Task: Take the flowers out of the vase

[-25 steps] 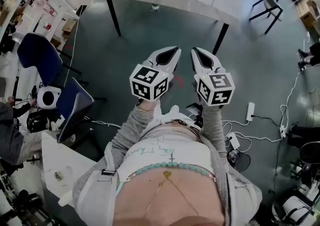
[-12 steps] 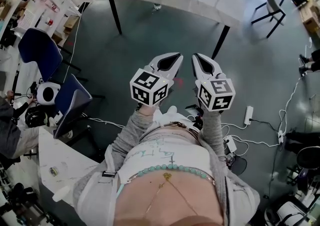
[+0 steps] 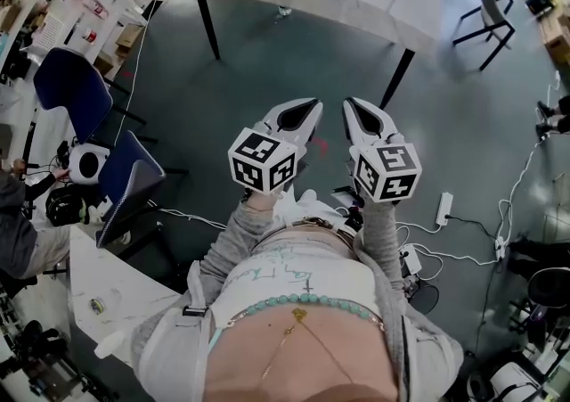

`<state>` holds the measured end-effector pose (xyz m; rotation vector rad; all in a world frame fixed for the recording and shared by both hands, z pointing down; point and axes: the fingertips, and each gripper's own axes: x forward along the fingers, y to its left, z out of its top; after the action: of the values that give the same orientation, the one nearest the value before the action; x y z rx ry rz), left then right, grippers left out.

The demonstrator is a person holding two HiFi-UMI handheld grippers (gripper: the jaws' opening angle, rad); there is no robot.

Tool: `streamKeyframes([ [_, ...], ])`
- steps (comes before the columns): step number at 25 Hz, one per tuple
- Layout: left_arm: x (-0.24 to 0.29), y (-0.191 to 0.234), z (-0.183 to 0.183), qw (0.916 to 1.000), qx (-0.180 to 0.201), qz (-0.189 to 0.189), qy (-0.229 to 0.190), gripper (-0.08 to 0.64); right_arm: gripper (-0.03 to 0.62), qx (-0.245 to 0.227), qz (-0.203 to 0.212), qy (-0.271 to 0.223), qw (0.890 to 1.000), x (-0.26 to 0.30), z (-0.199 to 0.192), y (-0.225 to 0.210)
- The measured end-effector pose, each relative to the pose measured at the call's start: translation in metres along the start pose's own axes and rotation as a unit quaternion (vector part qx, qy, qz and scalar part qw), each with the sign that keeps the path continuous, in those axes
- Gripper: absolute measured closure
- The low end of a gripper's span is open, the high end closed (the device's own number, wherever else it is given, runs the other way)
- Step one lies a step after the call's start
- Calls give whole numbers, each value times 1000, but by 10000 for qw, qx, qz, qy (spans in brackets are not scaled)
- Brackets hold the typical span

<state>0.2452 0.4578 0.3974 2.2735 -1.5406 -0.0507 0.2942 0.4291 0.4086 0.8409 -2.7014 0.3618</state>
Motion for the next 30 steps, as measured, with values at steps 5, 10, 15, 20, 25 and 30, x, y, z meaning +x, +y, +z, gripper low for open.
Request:
streamKeyframes([
  [5,13,26,13,9999,-13,-115,5,560,566,-19,-80,18,10000,29,13,-5],
  [10,36,56,28,9996,-12,-276,66,560,565,-8,-161,37,9999,62,27,-17],
  [15,57,89,40,9989,-6,-428,189,560,565,7,-246,17,9997,99,43,-29],
  [20,70,119,51,9982,50,-517,285,560,565,84,-296,16,9995,132,53,-35],
  [25,79,149,54,9972,8,-632,410,560,565,195,-378,-6,9991,165,60,-39],
  [30,85,173,61,9966,-14,-662,490,560,565,285,-477,-71,9984,186,69,-44],
])
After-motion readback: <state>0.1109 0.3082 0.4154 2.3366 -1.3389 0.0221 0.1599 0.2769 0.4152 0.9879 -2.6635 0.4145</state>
